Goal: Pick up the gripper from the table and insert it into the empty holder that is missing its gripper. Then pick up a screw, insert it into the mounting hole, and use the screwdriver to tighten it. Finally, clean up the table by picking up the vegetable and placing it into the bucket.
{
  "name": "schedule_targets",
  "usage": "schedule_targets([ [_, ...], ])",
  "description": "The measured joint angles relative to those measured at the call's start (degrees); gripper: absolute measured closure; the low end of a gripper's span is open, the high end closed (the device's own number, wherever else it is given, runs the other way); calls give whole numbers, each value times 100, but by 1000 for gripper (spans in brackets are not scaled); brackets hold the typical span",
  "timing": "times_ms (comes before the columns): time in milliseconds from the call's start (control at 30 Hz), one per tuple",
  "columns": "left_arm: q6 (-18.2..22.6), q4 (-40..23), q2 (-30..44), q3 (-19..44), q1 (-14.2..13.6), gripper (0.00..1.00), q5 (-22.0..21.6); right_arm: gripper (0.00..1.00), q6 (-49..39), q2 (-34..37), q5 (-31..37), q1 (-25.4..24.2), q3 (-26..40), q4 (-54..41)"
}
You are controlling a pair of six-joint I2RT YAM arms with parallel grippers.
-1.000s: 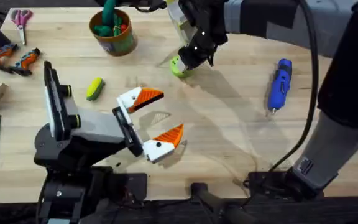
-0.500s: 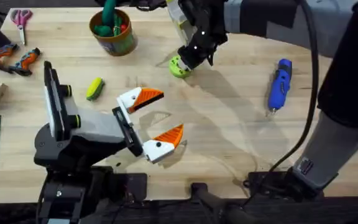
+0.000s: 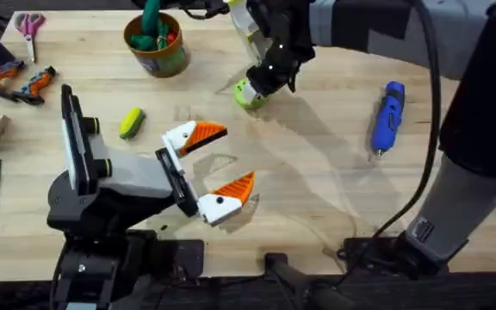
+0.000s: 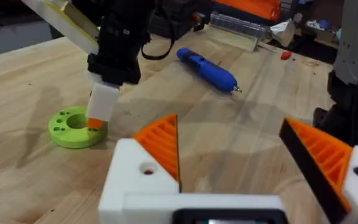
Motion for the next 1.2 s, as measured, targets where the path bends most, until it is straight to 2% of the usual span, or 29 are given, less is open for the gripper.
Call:
schedule_targets([
  [500, 0, 0, 0, 0, 0, 14, 0, 620, 0, 0, 9, 35, 7, -111],
  [833, 0, 0, 0, 0, 0, 15, 0, 618, 0, 0, 11, 47, 452, -669],
  [1200, 0, 0, 0, 0, 0, 15, 1, 618, 0, 26, 28, 181, 455, -742],
])
